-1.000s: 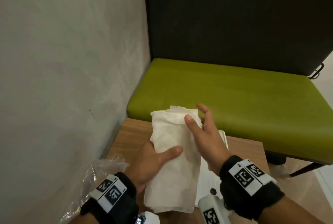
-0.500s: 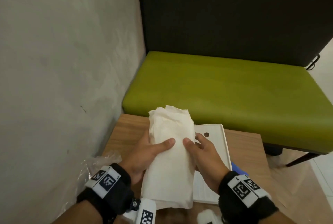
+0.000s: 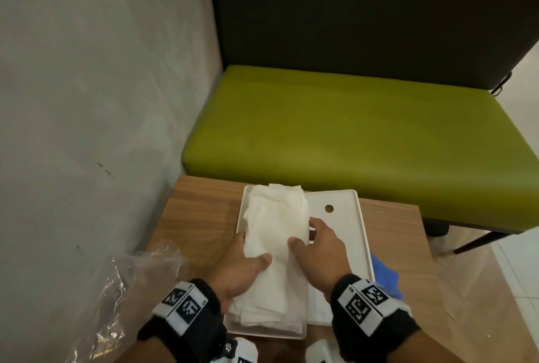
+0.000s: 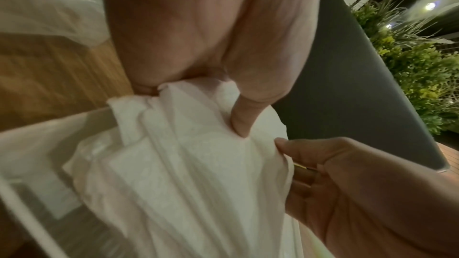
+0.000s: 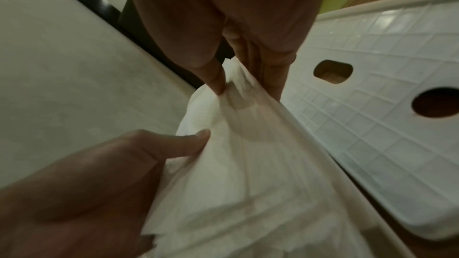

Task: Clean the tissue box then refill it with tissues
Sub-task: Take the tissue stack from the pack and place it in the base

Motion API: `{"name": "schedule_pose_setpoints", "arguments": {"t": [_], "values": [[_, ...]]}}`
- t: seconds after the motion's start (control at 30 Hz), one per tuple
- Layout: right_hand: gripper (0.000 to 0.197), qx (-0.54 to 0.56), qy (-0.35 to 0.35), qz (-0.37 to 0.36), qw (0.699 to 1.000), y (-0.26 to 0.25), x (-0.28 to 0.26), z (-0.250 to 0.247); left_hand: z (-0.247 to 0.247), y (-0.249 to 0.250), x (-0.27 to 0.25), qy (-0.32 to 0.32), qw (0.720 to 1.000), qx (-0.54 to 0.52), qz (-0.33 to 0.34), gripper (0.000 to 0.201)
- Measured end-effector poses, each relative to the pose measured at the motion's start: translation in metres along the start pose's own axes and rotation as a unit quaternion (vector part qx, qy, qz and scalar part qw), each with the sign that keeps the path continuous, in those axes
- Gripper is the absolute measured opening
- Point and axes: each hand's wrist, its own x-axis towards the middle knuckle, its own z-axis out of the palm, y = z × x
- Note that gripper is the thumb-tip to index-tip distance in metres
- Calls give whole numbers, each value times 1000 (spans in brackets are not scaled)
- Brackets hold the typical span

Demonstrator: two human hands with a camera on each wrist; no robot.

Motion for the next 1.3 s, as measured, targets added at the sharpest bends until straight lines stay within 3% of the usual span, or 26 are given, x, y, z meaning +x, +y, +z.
{"name": "schedule_pose_setpoints", "arguments": {"t": [0.13, 0.23, 0.33, 0.47, 0.57, 0.67, 0.83, 0.93, 1.03, 1.13, 1.2, 1.3], "values": [[50, -51, 32, -27, 998, -4, 1, 2, 4, -1, 3, 26, 999, 35, 11, 36], [57, -56, 40, -33, 997, 0, 3, 3, 5, 2, 2, 70, 989, 129, 21, 36], [56, -77, 39, -39, 996, 5, 5, 2, 4, 11, -1, 133, 962, 234, 48, 37], [35, -129, 9, -52, 990, 13, 2, -2, -1, 15, -3, 198, 912, 354, 64, 37], [22, -177, 1, -78, 981, 18, -3, -1, -1, 4, -6, 154, 882, 443, 45, 37], [22, -222, -33, -95, 970, 21, -6, 3, 3, -12, -7, 98, 841, 528, 69, 33], [33, -266, -57, -105, 956, 24, -12, 11, 6, -20, -9, 109, 823, 547, 107, 35], [29, -244, -59, -76, 965, 29, -15, 16, 9, -25, -9, 112, 799, 578, 122, 36], [13, -200, -22, -95, 975, 29, -20, 12, 11, -29, -13, 98, 794, 581, 149, 44], [3, -163, 90, -119, 975, 33, -18, -5, 11, -29, -15, 48, 774, 609, 169, 57], [20, -170, 132, -79, 973, 44, -11, -21, 12, -30, -16, 21, 761, 630, 156, 58], [55, -227, 123, 41, 965, 64, -4, -40, 8, -36, -10, 18, 796, 588, 139, 58]]}}
